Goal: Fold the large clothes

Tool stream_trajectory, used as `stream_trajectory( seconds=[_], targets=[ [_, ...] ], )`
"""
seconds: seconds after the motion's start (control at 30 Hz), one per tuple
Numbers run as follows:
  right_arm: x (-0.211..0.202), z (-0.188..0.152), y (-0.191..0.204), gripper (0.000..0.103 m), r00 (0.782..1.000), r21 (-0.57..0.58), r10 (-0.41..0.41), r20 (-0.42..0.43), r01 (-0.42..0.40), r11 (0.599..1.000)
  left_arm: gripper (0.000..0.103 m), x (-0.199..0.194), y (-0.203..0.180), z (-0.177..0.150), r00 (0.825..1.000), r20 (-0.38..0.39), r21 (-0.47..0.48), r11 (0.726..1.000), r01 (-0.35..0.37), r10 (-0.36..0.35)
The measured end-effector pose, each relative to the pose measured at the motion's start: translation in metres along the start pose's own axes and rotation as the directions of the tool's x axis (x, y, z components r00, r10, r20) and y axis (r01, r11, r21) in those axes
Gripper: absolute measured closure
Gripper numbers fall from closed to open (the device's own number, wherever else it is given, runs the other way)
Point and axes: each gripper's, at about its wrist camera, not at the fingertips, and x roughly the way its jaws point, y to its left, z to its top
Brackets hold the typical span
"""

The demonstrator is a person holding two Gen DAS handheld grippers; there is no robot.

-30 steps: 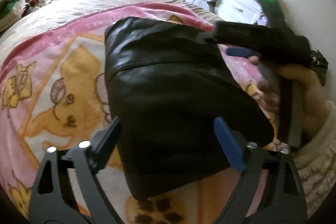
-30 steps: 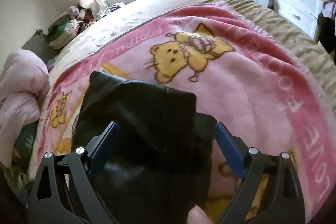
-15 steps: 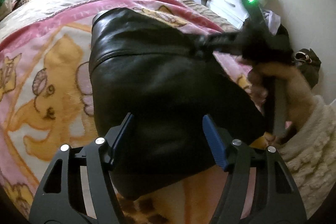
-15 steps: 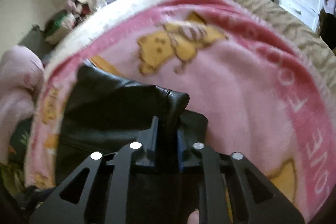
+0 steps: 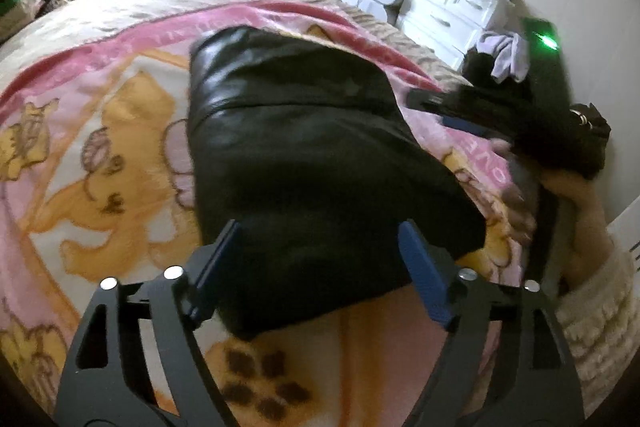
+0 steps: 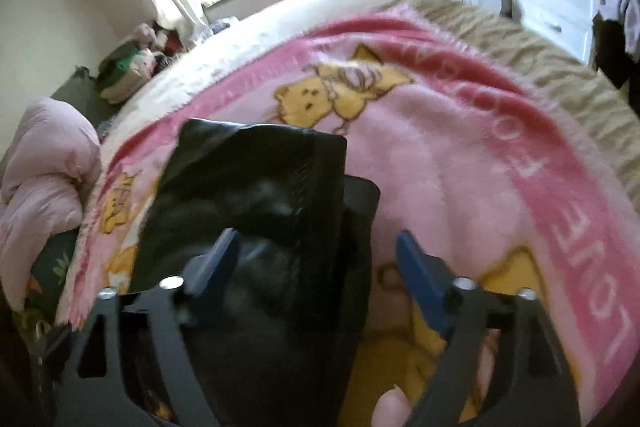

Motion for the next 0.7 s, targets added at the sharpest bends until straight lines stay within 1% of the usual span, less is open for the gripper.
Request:
stream_trajectory(
  seconds=[0.03,0.07,0.1,0.13,0.2,0.27,0.4,0.5,0.6,0.7],
  targets=[
    [-0.013,-0.007,0.003,0.013,1.0,-0.008,0.006,0.018,-0.006,1.0,0.022,-0.006,-0.001,-0.002,1.0,0.01,-0.003,1.0,-0.001,0.001],
    [-0.025,-0.013,0.006,0.01,0.999,-0.016,0.006,0.036,-0.005,1.0,0.016,-0.013,-0.001,-0.004,1.0,0.023,-0.007,1.0,-0.002,0.002],
    [-0.036,-0.017,0.01,0.007,0.999,-0.026,0.007,0.052,-0.005,1.0,0.013,-0.022,-0.001,-0.007,0.999,0.039,-0.012,1.0,-0.005,0.005],
    [-0.053,-0.028,0.015,0.007,0.997,-0.044,0.017,0.076,-0.013,0.999,0.01,-0.029,-0.002,-0.01,0.999,0.05,-0.014,1.0,-0.005,0.005],
    [-0.075,-0.043,0.026,0.005,0.993,-0.077,0.019,0.112,-0.01,0.997,0.009,-0.046,-0.004,-0.017,0.996,0.084,-0.025,1.0,-0.01,0.012],
    [-0.093,-0.059,0.034,0.005,0.99,-0.107,0.023,0.14,-0.008,0.994,0.009,-0.059,-0.004,-0.026,0.994,0.11,-0.033,0.999,-0.018,0.021],
    [-0.117,-0.094,0.049,0.005,0.985,-0.147,0.013,0.171,0.013,0.989,0.009,-0.077,-0.004,-0.042,0.99,0.134,-0.056,0.998,-0.026,0.033],
    [-0.123,-0.115,0.055,0.005,0.982,-0.148,-0.012,0.186,0.04,0.988,0.009,-0.088,-0.003,-0.056,0.987,0.155,-0.069,0.997,-0.019,0.03],
    [-0.127,-0.139,0.063,0.004,0.98,-0.16,-0.038,0.194,0.07,0.985,0.009,-0.093,-0.001,-0.072,0.988,0.15,-0.089,0.996,-0.032,0.045],
    [-0.129,-0.154,0.069,0.004,0.979,-0.177,-0.058,0.195,0.093,0.98,0.009,-0.094,0.002,-0.085,0.988,0.146,-0.106,0.994,-0.039,0.054]
  ],
)
